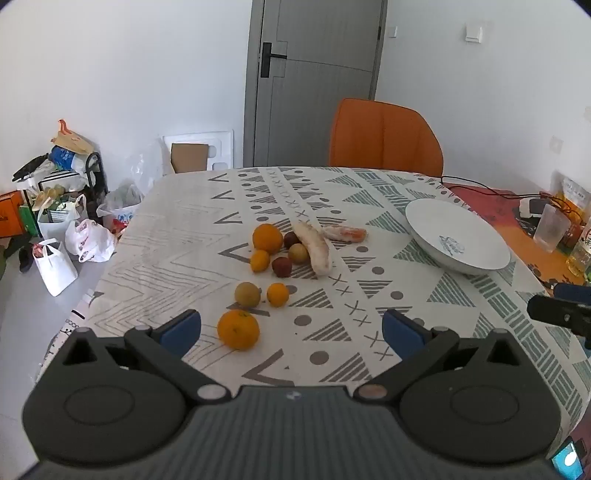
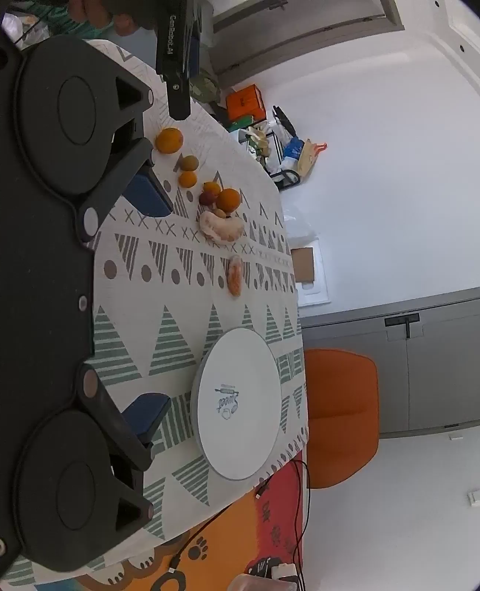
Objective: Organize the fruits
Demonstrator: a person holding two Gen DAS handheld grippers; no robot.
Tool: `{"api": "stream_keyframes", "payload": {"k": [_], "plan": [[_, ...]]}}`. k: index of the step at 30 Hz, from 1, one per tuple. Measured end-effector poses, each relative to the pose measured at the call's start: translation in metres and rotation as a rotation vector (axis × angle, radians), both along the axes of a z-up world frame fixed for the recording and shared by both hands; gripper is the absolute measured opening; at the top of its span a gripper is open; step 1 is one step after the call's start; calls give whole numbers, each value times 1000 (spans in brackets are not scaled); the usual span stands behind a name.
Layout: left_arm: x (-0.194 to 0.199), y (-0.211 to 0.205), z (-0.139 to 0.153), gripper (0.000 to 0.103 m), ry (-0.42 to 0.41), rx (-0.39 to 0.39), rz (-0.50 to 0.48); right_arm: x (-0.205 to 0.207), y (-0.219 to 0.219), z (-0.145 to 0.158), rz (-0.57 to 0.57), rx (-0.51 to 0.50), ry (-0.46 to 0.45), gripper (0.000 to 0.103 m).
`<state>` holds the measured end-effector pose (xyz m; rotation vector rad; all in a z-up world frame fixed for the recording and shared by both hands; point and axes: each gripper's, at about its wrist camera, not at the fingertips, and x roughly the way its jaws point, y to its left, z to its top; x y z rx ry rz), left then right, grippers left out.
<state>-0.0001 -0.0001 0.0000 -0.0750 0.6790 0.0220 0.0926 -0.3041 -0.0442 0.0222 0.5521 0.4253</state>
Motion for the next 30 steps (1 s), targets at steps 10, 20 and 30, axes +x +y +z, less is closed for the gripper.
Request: {"api": "stream_keyframes", "payload": {"k": [10, 20, 30], "plan": [[-6, 6, 2, 103, -24, 2, 10, 4, 1, -1, 22, 53, 55, 103], [-8, 12, 4, 103, -35, -5, 36, 2, 2, -3, 0, 28, 28, 103], [-10, 18, 5, 103, -43, -5, 48, 2, 3, -2, -3, 10, 15, 103]]}}
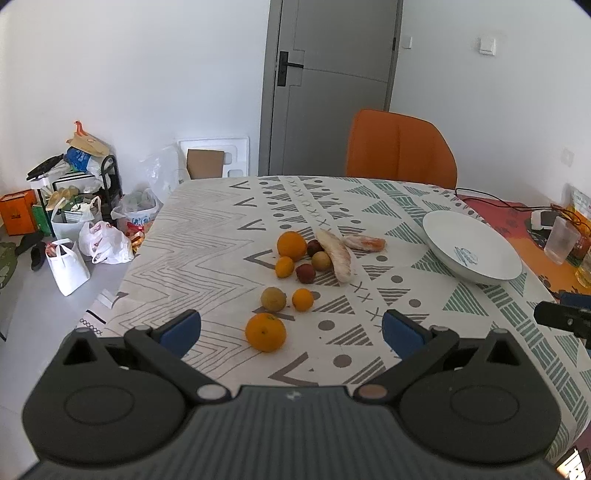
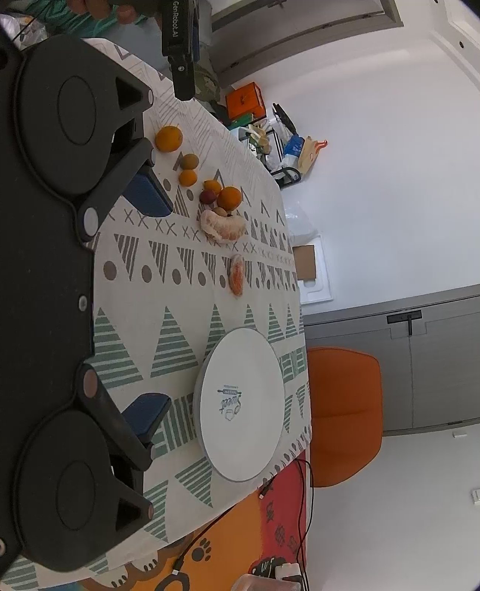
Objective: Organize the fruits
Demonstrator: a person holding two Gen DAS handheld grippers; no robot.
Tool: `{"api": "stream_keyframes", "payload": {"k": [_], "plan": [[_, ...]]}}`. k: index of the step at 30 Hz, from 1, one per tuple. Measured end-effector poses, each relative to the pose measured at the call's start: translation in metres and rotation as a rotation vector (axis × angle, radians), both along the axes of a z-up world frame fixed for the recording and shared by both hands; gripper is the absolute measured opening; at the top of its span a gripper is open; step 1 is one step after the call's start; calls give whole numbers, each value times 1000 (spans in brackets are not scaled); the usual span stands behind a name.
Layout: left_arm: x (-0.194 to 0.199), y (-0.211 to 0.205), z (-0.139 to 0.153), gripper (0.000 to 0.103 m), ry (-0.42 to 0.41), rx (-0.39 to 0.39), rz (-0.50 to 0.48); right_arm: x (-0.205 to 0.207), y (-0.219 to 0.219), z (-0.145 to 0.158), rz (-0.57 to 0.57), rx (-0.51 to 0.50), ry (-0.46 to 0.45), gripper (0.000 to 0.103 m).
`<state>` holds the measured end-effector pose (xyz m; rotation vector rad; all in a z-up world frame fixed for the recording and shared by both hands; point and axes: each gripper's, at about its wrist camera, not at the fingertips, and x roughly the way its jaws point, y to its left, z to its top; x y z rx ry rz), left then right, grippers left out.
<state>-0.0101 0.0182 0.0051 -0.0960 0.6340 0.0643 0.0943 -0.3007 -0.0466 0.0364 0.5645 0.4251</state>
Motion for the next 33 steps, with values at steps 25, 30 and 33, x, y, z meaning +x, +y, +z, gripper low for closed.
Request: {"api": "stream_keyframes", "payload": {"k": [25, 30, 33], "plan": [[-3, 0, -1, 103, -4, 5, 4, 0, 1, 0, 0, -5, -1, 103], [-4, 1, -1, 103, -4, 5, 3, 0, 1, 0, 1, -6, 0, 103], [-4, 1, -2, 103, -3, 7, 2, 1, 1, 0, 2, -7, 0, 103]]}}
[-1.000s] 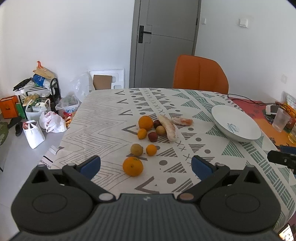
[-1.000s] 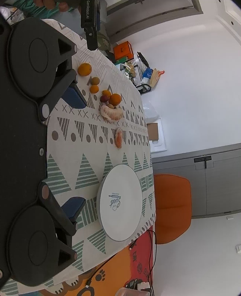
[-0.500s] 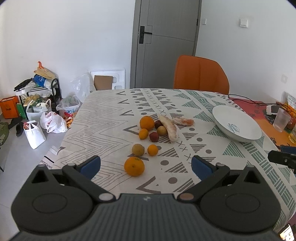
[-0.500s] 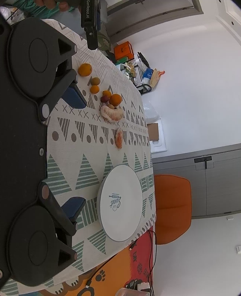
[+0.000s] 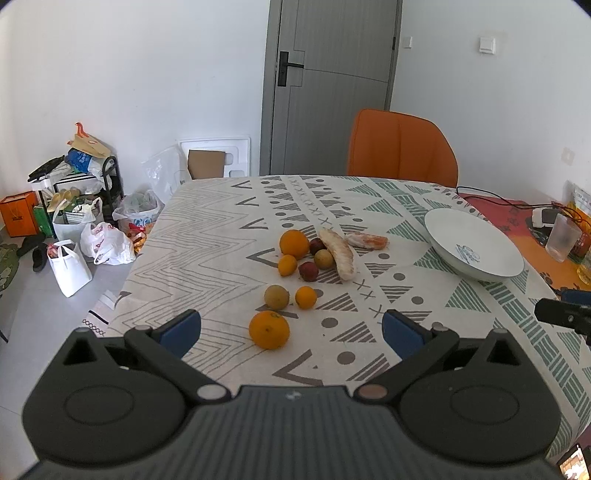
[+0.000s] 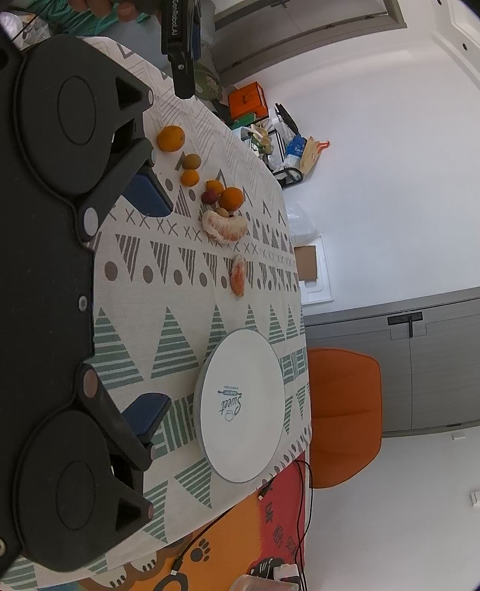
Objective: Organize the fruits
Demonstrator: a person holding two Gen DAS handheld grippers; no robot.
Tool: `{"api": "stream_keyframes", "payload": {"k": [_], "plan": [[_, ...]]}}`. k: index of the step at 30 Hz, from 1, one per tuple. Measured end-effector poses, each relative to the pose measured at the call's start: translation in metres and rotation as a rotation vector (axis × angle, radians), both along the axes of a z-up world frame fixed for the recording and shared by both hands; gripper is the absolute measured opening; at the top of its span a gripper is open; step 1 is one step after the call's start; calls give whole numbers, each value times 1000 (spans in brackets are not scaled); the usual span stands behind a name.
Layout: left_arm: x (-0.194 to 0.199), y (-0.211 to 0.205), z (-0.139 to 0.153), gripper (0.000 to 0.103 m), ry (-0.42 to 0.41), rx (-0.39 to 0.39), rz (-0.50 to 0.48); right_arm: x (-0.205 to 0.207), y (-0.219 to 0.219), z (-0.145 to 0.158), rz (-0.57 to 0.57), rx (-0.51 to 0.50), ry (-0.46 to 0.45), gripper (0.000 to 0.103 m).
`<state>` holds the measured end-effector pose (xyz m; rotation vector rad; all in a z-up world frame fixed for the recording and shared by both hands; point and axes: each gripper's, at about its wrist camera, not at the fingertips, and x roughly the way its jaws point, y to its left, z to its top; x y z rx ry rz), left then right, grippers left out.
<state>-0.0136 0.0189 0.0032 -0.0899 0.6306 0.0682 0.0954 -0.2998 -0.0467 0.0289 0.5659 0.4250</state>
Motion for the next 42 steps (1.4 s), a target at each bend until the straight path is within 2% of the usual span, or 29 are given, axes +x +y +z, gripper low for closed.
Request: {"api": "stream_keyframes", "payload": {"k": [21, 26, 32, 37, 42], "plan": [[2, 0, -4, 103, 3, 20, 3, 2, 5, -4, 2, -21, -4, 103], [7, 5, -13, 103, 12, 40, 24, 7, 11, -9, 30, -57, -28, 103], [20, 10, -26, 103, 37, 44, 34, 21, 17, -19, 51, -48, -1, 103], [30, 12, -36, 103, 47, 55, 34, 30, 30, -23, 80, -71, -33, 103], [38, 16, -45, 103, 46, 38, 28, 42, 40, -29, 96, -21, -28, 103]]}}
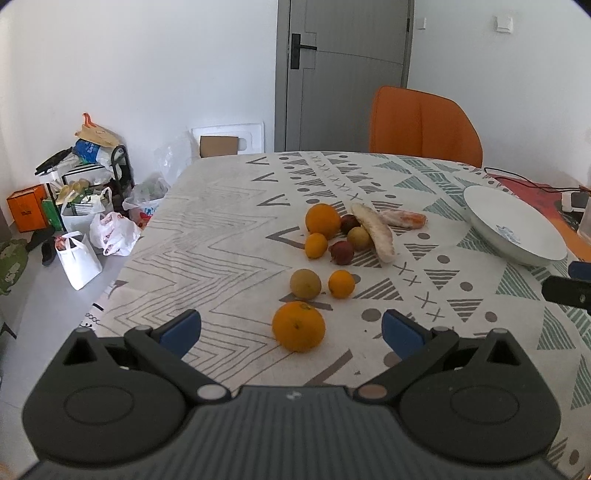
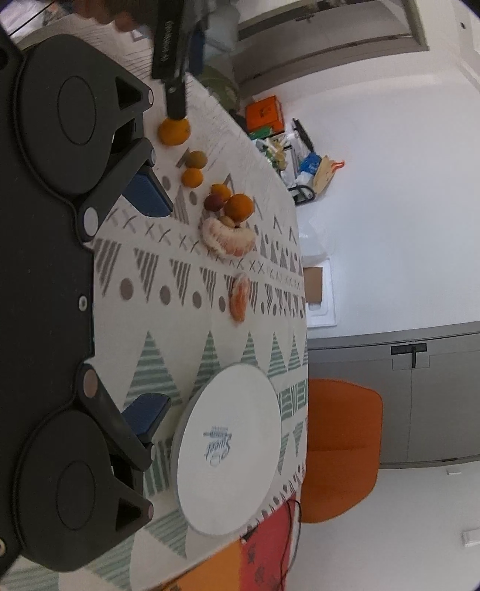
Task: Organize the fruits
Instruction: 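Grasp the large orange with the left tool while the right tool grasps a small orange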
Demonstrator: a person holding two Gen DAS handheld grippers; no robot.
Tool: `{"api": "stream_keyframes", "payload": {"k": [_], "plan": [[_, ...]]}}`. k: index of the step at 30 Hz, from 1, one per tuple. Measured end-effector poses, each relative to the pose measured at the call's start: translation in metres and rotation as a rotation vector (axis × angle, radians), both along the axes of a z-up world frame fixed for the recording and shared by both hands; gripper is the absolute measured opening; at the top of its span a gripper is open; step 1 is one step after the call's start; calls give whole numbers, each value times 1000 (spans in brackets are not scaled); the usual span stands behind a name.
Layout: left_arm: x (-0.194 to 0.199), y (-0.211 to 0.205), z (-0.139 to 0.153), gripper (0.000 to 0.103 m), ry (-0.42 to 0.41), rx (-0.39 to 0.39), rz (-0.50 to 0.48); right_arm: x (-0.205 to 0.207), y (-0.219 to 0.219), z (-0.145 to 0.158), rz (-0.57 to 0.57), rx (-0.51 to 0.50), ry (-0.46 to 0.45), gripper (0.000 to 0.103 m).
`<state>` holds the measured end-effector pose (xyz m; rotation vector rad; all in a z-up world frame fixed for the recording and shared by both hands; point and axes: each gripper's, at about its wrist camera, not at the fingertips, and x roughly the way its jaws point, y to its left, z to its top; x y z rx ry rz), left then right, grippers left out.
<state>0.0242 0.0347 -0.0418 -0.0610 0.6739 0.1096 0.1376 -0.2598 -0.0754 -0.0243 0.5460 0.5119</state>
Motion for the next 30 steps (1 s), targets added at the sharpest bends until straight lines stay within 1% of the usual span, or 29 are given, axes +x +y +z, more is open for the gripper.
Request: {"api": "stream_keyframes", "payload": {"k": [2, 4, 6, 7, 12, 14, 16, 17, 18, 19, 21, 22, 23, 24, 25, 27, 28, 30], "plan": [[1, 0, -3, 103, -3, -13, -27, 4, 5, -4, 8, -3, -8, 103], [3, -2, -5, 103, -15, 1, -38, 6, 10, -8, 12, 3, -18, 102], [5, -3, -8, 103, -15, 13, -48, 9, 14, -12, 21, 12, -11, 94], [6, -3, -9, 103, -13, 10, -53, 11, 17, -15, 28, 14, 1, 93], [13, 2, -19, 101, -4, -20, -46, 18, 32, -22, 62, 18, 21, 92], [14, 5, -21, 95, -14, -32, -40, 20, 39, -23, 71, 11, 20, 92], [15, 9, -23, 81, -13, -40, -33, 24, 45, -24, 85, 8, 25, 92], [16, 11, -25, 77, -11, -49, -29, 26, 49, -24, 98, 8, 30, 91], [18, 14, -26, 69, -5, -60, -27, 28, 53, -25, 112, 8, 34, 88], [20, 17, -28, 66, 4, -72, -24, 30, 57, -25, 124, 2, 37, 86], [23, 22, -31, 65, 16, -88, -19, 33, 65, -27, 135, -13, 36, 86], [23, 24, -32, 61, 18, -94, -18, 35, 70, -28, 139, -19, 40, 85], [23, 25, -33, 58, 15, -101, -22, 37, 73, -30, 151, -17, 51, 81], [23, 26, -33, 48, 11, -108, -34, 40, 77, -31, 167, -12, 67, 76], [23, 26, -34, 36, 8, -112, -41, 41, 80, -32, 182, -9, 79, 73], [23, 29, -32, 36, 16, -135, -33, 43, 89, -34, 217, -15, 93, 60], [23, 31, -30, 36, 13, -150, -27, 44, 94, -34, 229, -21, 97, 58], [20, 33, -26, 36, -8, -143, -25, 45, 103, -34, 247, -29, 100, 54]]}}
